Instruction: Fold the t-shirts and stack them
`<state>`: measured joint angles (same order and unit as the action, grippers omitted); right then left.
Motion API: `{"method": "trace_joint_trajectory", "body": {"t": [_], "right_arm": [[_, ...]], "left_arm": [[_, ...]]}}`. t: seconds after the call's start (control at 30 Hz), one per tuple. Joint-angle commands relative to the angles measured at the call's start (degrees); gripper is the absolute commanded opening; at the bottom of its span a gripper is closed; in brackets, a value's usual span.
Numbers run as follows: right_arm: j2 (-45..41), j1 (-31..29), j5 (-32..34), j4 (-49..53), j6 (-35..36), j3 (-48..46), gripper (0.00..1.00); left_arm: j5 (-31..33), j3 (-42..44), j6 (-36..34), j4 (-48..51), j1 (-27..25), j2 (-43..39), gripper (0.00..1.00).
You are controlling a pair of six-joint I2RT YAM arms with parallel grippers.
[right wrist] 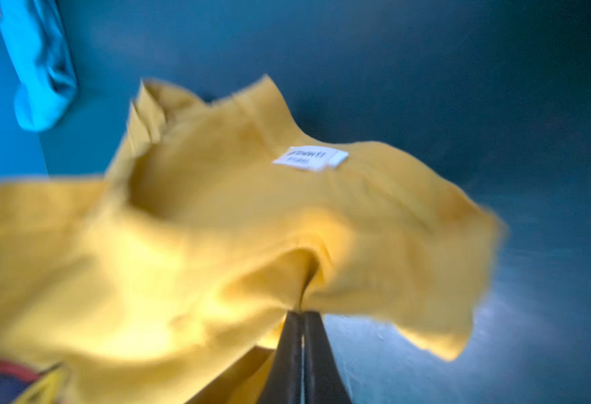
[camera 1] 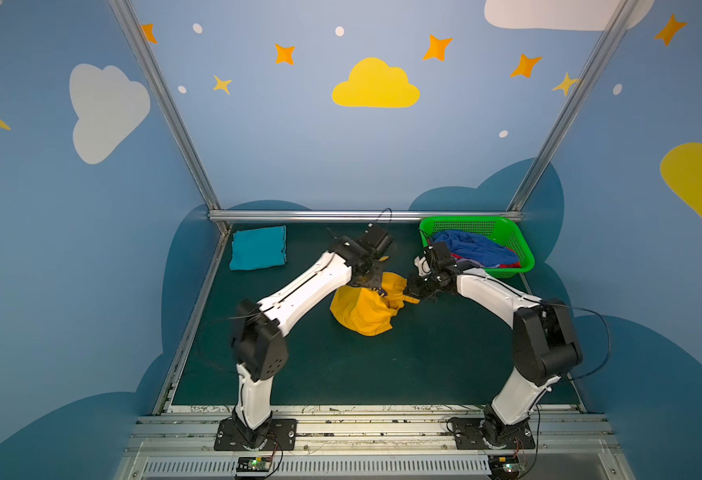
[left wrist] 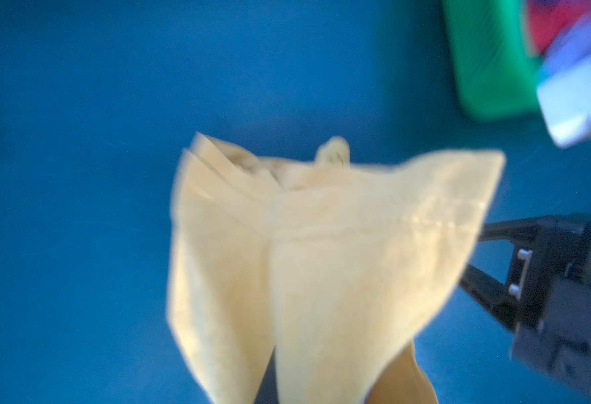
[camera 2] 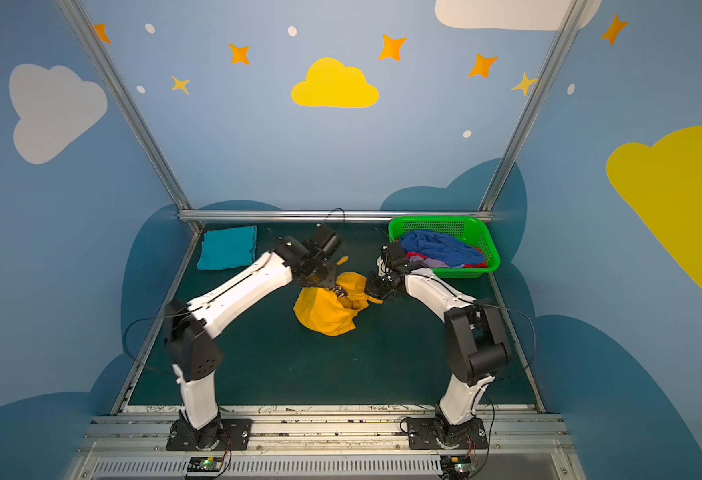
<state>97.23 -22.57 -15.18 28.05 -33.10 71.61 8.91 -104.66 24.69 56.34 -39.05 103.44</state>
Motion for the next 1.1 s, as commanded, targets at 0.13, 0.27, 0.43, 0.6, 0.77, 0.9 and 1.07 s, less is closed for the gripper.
{"method": "trace_joint_trajectory", "body": {"t": [0.13, 0.27, 0.43, 0.6, 0.77, 0.9, 1.07], "right_arm": [[-13.97, 7.24, 8.14, 6.7, 0.77, 0.38, 0.0], [-22.6, 8.96, 12.01, 5.51, 0.99, -4.03, 0.0], [-34.52, 9.46, 21.16, -7.24, 3.44, -16.1, 0.0], [-35.67, 13.05, 26.0, -4.34, 5.62, -10.53, 0.0], [-27.55, 15.72, 19.34, -2.23, 6.13, 2.11, 0.0], [-20.92, 15.0, 11.22, -1.64, 5.9, 9.5, 0.0], [-20.14, 11.49, 5.81, -6.63, 6.02, 8.33, 0.0]], "left_arm": [[8.54, 19.1, 3.15, -3.6, 8.15, -21.45, 0.12], [6.07, 28.35, 5.57, -5.11, 14.98, -29.11, 0.12], [6.02, 34.39, 5.71, -5.54, 20.37, -33.07, 0.12], [4.18, 32.35, 3.54, -6.83, 29.36, -30.83, 0.11], [-0.22, 19.16, 2.98, -7.2, 33.99, -23.74, 0.1], [-6.01, 9.71, 2.91, -7.83, 34.0, -18.75, 0.1], [-11.1, 8.18, 4.71, -9.97, 31.11, -15.45, 0.31]]}}
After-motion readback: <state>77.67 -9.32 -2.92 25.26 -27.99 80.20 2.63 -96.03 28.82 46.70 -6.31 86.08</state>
